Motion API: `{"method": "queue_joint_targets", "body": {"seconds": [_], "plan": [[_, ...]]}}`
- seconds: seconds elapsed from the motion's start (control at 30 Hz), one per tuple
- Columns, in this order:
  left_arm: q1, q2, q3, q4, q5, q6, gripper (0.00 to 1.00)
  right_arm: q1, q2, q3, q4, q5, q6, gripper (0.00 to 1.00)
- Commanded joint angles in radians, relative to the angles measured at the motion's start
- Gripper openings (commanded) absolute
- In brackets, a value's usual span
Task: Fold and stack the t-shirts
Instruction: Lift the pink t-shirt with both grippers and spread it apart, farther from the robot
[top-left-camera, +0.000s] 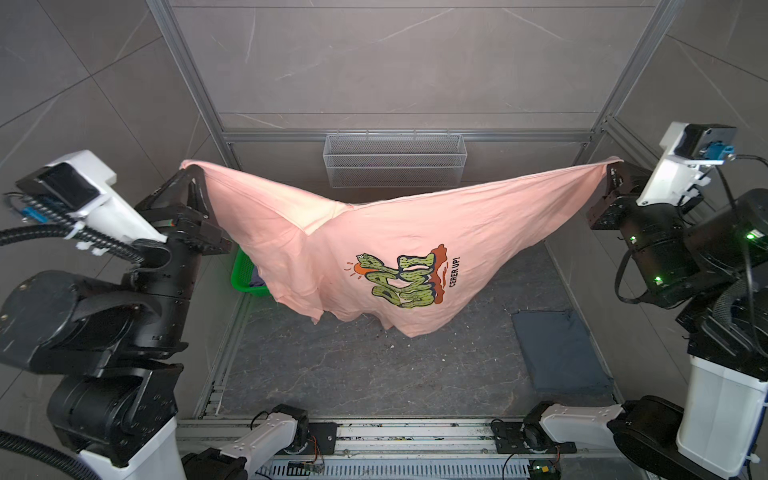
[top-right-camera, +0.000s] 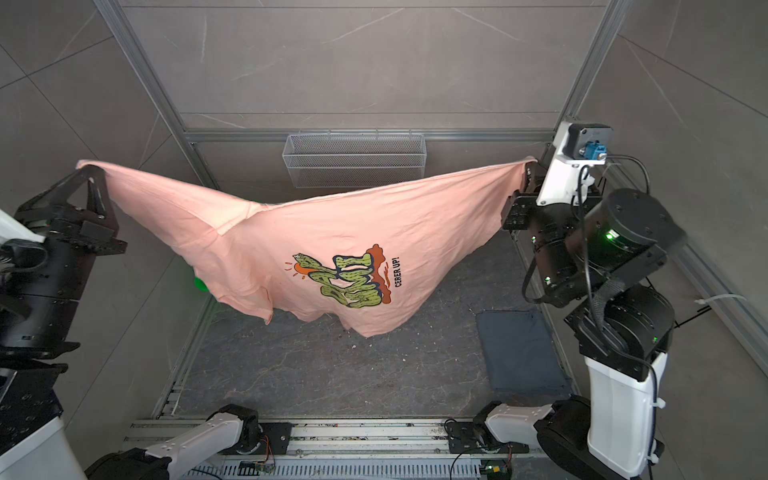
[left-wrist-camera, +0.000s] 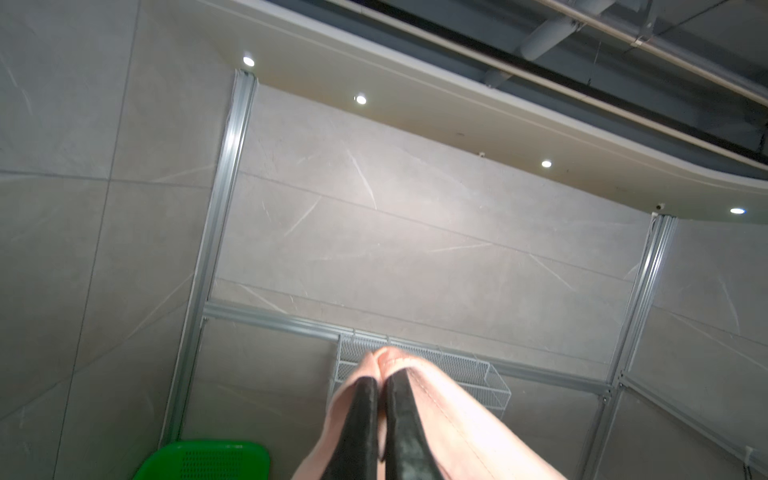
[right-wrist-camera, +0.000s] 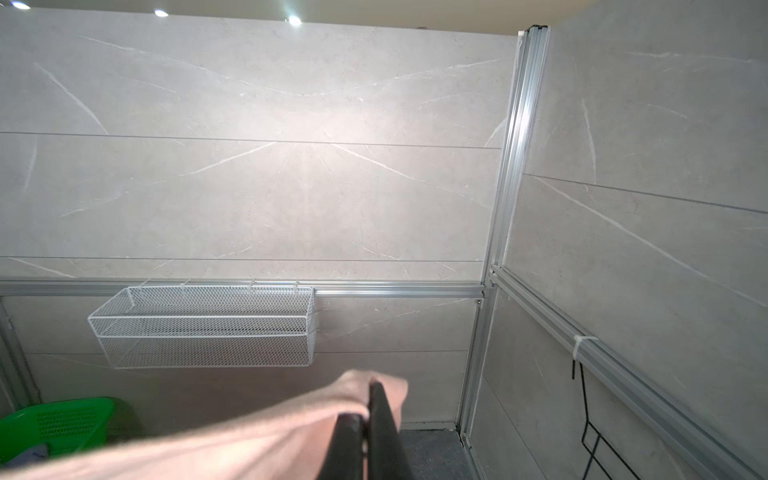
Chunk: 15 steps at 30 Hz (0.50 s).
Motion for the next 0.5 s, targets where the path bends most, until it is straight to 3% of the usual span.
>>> {"method": "queue_joint_targets", "body": {"seconds": [0.0,0.2,0.47], "plan": [[0.006,0.074,0.075,0.101,-0.018,0.086,0.00,-0.004,-0.020,-0.006,-0.019,-0.040,0.029,0.00],[0.005,0.246,0.116,0.142,0.030,0.066,0.00,-0.004,0.002,-0.156,0.034,0.031,0.023,0.00],[0.006,0.477,0.061,0.238,0.065,0.036,0.00,-0.043,0.087,-0.415,0.090,0.145,0.102,0.00]]}}
